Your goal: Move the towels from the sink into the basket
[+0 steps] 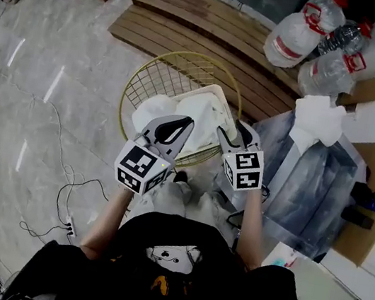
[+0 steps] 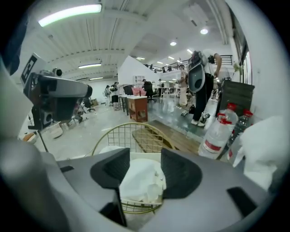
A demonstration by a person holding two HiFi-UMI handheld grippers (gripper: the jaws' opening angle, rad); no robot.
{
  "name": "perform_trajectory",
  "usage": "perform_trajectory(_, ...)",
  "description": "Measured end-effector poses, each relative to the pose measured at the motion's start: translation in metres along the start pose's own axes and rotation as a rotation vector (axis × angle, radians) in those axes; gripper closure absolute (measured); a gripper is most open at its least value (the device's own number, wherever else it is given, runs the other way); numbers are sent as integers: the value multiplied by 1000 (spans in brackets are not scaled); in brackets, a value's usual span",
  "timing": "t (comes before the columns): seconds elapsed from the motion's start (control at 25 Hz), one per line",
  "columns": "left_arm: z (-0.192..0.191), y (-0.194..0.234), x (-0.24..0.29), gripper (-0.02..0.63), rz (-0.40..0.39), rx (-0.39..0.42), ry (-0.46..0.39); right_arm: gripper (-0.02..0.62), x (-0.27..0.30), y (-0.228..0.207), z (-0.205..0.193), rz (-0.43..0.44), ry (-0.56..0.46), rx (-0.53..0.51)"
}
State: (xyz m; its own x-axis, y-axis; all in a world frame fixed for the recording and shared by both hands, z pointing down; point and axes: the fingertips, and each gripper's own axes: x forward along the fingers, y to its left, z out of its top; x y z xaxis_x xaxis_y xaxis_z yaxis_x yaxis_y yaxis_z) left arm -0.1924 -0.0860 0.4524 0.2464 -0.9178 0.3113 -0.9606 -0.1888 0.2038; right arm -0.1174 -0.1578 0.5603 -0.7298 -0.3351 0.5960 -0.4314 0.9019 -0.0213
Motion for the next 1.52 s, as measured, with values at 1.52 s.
perform_trajectory(1.52, 13, -214, 77, 589, 121, -1, 11, 178, -99, -324, -87, -83, 134, -161)
